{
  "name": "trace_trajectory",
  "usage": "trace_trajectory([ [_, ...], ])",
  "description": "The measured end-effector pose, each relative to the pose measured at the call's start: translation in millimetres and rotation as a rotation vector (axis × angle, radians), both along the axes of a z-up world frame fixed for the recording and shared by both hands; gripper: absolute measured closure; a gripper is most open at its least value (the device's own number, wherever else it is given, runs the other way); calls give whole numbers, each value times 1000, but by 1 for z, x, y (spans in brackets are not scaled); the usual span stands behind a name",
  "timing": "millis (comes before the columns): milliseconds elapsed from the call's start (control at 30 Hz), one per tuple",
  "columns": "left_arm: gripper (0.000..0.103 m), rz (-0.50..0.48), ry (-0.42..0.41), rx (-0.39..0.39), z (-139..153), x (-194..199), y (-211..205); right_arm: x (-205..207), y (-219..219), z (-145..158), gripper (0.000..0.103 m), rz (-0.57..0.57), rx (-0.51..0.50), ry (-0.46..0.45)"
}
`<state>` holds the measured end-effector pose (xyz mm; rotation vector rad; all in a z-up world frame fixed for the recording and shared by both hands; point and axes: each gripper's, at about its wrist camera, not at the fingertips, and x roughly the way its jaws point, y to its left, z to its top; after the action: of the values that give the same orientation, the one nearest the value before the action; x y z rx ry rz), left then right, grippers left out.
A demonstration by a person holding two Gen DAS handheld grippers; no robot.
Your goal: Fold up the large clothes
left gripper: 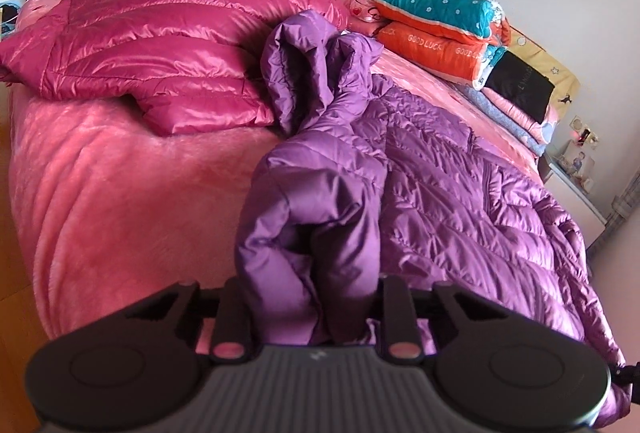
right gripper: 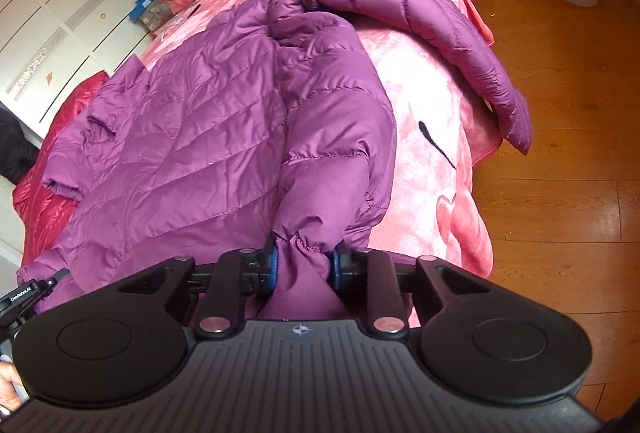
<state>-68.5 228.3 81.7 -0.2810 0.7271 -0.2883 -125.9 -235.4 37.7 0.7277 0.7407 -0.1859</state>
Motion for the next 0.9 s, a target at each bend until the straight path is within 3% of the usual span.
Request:
trace_trajectory([
  [467, 82, -18, -11, -20, 14, -37, 22, -17, 37, 21, 82, 127, -90, 49],
  [600, 74, 11, 28, -14, 8, -30, 25, -6, 31, 12, 80, 124, -86, 109],
  [667, 69, 36, 35, -16, 8, -31, 28, -4, 32, 10, 75, 118, -89, 129],
  [733, 63, 63, 42, -28, 9, -31, 32, -4, 32, 9, 57, 109, -95, 147],
  [800, 47, 96, 44, -25, 10, -33, 35, -6, 34, 9, 45, 93, -101, 159],
  [900, 35, 140, 20, -37, 19, -39, 42, -10, 29, 14, 30, 64, -102, 148],
])
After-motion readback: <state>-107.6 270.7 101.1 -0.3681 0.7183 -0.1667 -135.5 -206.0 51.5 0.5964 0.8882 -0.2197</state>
